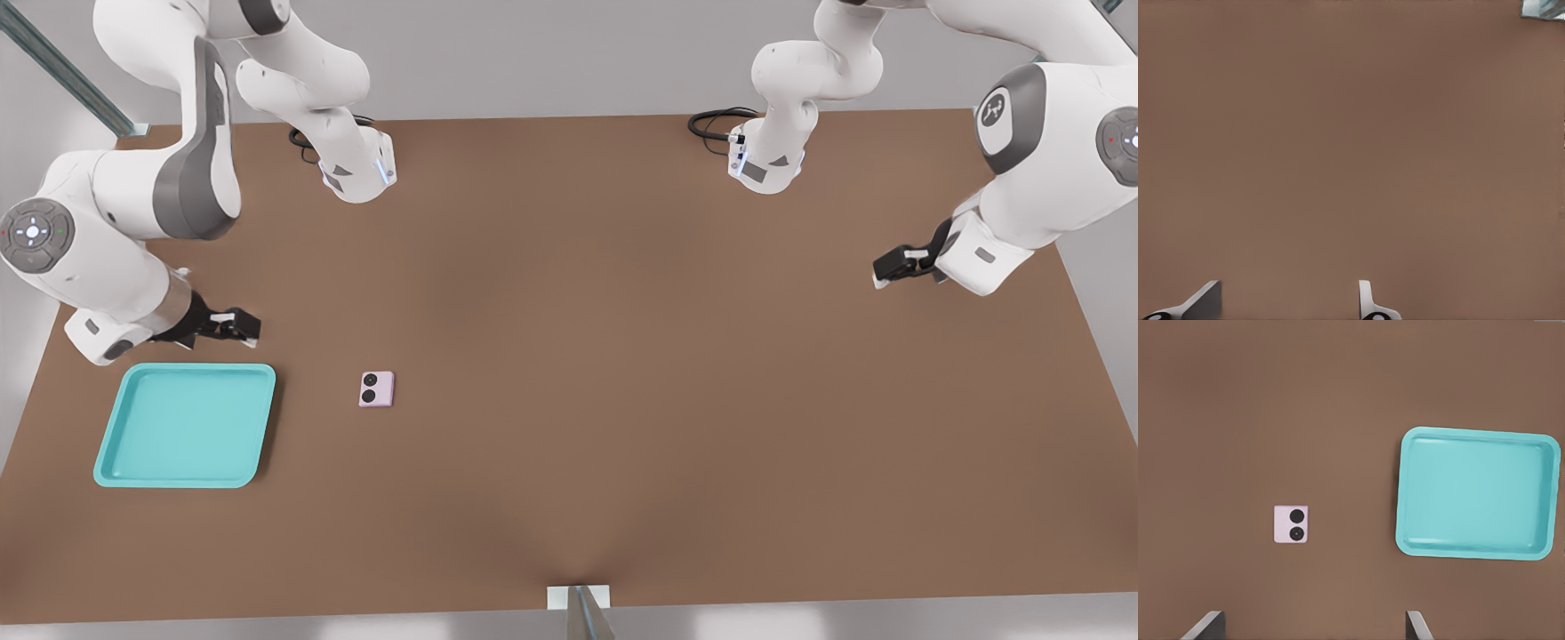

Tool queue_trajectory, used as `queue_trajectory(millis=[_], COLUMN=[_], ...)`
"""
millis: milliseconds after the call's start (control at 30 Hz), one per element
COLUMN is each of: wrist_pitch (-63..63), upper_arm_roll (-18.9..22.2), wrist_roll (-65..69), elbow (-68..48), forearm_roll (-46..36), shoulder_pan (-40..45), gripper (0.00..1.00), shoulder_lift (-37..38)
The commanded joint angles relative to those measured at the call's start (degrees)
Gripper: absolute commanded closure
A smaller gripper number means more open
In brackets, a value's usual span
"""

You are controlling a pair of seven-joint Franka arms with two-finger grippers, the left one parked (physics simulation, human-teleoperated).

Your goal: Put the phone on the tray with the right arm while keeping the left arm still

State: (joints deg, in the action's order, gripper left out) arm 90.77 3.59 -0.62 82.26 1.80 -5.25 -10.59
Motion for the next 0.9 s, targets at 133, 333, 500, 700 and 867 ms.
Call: queue_trajectory(millis=[133,333,500,700,867], wrist_pitch=[2.12,20.56,31.13,31.22,34.82], upper_arm_roll=[-3.15,-6.22,-3.50,-3.85,-4.47], wrist_roll=[1.50,-17.75,-22.06,-23.55,-18.28], elbow=[-5.27,3.06,12.40,14.24,20.66], forearm_roll=[0.23,-0.04,-4.43,-5.14,-5.05], shoulder_pan=[-3.79,-9.52,-8.20,-8.02,-5.65], gripper=[0.00,0.00,0.00,0.00,0.00], shoulder_lift=[-6.62,-14.11,-14.63,-17.36,-15.42])
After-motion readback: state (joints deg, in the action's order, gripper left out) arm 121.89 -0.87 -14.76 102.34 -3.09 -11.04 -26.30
